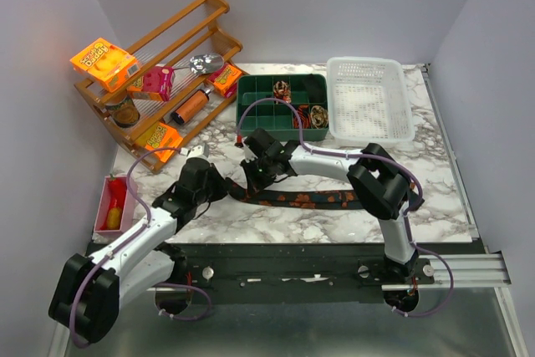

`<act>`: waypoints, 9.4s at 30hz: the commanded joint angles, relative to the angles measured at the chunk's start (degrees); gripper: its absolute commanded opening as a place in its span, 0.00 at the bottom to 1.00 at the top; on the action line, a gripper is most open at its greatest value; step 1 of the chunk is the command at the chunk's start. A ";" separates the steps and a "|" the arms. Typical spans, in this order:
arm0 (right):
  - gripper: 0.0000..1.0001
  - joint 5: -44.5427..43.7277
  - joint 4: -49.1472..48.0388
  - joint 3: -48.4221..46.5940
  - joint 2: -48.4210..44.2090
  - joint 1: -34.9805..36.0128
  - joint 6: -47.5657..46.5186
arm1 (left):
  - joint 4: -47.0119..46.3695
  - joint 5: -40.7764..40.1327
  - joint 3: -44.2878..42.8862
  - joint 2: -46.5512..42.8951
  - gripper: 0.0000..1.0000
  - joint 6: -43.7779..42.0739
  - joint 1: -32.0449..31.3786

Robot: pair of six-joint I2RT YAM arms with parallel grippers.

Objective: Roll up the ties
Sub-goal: Roll the tie at the center of the board.

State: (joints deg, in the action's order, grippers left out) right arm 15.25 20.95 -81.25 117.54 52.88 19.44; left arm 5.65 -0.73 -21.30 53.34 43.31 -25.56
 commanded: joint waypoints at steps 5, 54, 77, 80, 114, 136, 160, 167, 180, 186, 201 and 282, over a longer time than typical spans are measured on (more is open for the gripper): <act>0.02 0.49 1.46 -1.28 -0.64 0.47 -0.02 | 3.75 -6.29 -3.75 1.41 0.00 -1.56 -4.31; 0.02 3.40 -3.82 0.74 -4.76 -0.32 5.26 | 19.83 -23.34 -13.50 6.78 0.00 -3.14 -15.75; 0.02 -6.45 1.37 7.60 -13.21 -6.21 1.65 | 33.72 -36.35 -25.45 22.59 0.00 -1.48 -26.64; 0.02 -6.81 1.46 8.39 -13.91 -6.91 1.39 | 33.29 -36.80 -27.03 25.66 0.00 -0.60 -28.84; 0.02 -5.05 1.29 11.29 -12.68 -7.62 0.42 | 7.27 -19.40 -18.43 30.51 0.48 3.18 -31.92; 0.02 6.81 -2.76 12.61 -16.91 -4.55 -0.28 | 8.24 -7.99 -7.80 2.83 0.72 4.50 -16.92; 0.01 1.89 -3.20 13.14 -6.35 -3.66 -0.90 | -22.51 12.42 8.99 8.35 0.65 9.34 -5.29; 0.01 2.16 -3.37 12.96 -6.35 -3.75 -0.90 | -30.26 12.95 9.35 14.24 0.31 9.87 -5.29; 0.01 3.30 -2.06 9.98 -7.67 -3.75 -1.25 | -7.27 8.82 0.31 9.24 0.00 1.61 -5.29; 0.01 4.26 -1.70 7.08 -5.74 -3.75 -0.98 | 3.82 6.80 -5.32 8.88 0.00 -1.65 -5.38; 0.01 6.02 -1.88 4.44 -2.84 -3.58 -0.02 | 16.31 3.55 -16.13 13.54 0.00 -7.71 -6.16; 0.01 -2.59 1.64 12.79 -13.56 -9.29 -0.98 | 38.65 -21.24 -40.22 40.97 0.46 -5.96 -28.05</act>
State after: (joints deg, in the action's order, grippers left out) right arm 13.72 22.15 -69.12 104.55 43.38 19.44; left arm 48.95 -23.75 -60.31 93.71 36.53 -52.56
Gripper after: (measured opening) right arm 0.015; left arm 0.393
